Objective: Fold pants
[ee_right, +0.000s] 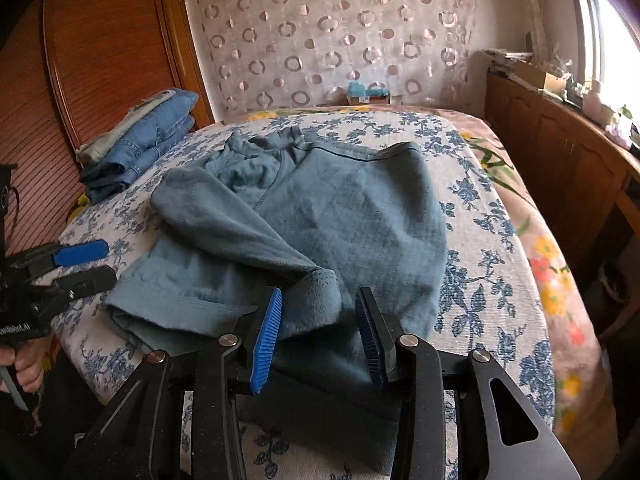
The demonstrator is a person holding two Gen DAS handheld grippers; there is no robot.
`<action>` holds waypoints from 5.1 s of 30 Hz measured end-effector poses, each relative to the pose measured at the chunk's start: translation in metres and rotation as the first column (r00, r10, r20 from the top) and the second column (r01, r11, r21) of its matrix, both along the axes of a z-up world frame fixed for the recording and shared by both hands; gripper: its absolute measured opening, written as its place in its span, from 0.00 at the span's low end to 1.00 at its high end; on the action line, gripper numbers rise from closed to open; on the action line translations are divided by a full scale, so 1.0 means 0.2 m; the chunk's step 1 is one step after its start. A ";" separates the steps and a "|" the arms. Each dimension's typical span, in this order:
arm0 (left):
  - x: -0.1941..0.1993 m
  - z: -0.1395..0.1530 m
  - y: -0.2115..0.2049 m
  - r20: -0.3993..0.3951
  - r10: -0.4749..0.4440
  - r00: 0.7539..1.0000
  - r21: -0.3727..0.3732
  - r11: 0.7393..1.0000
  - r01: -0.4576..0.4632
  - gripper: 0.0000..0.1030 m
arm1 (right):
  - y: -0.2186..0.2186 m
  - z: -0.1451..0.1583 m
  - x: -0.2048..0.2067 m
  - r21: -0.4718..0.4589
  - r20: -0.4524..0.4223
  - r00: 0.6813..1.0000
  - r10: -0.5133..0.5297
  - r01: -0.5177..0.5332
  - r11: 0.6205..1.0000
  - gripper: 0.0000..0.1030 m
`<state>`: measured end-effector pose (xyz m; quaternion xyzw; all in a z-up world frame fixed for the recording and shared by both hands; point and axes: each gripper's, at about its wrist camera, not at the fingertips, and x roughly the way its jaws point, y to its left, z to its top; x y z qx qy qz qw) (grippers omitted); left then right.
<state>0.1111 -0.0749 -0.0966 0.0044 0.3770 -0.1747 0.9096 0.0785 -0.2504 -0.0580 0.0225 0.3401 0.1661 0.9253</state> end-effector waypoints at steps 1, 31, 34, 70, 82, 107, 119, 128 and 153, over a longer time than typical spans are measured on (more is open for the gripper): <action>0.00 0.00 0.00 0.000 0.000 1.000 -0.002 1.000 0.000 0.60 | 0.01 0.01 0.00 0.001 0.006 1.000 0.001 -0.001 1.000 0.21; -0.01 0.03 -0.08 0.030 -0.038 0.999 -0.014 0.999 0.039 0.60 | -0.22 0.12 -0.46 0.057 0.026 0.997 -0.076 0.075 0.996 0.07; -0.02 0.03 -0.08 0.026 -0.042 0.999 -0.009 0.999 0.042 0.60 | -0.21 0.09 -0.46 0.052 -0.006 0.997 -0.082 0.083 0.995 0.07; 0.23 0.19 0.24 0.111 0.024 0.994 0.024 0.999 -0.027 0.60 | 0.32 0.27 0.20 -0.021 0.016 0.986 0.166 -0.166 0.986 0.42; 0.33 0.15 0.34 0.085 0.029 0.996 0.009 1.000 -0.029 0.60 | 0.52 0.24 0.46 -0.093 -0.088 0.968 0.234 -0.242 0.966 0.42; 0.41 0.10 0.21 0.040 -0.033 0.999 0.018 0.999 0.032 0.60 | 0.21 0.41 0.60 -0.120 -0.008 0.993 0.121 -0.121 0.985 0.08; 0.63 0.11 0.01 0.018 -0.089 0.996 0.032 0.996 0.088 0.60 | -0.08 0.38 0.68 -0.088 -0.028 1.000 -0.009 0.006 0.996 0.25; 0.82 0.08 -0.11 -0.010 -0.110 0.994 0.044 0.993 0.111 0.60 | -0.10 0.31 0.77 -0.078 -0.054 0.994 0.099 -0.103 0.992 0.28; 0.91 -0.04 -0.16 -0.087 -0.121 0.989 0.059 0.990 0.126 0.60 | -0.08 0.23 0.86 -0.194 -0.065 0.996 0.054 -0.066 0.979 0.09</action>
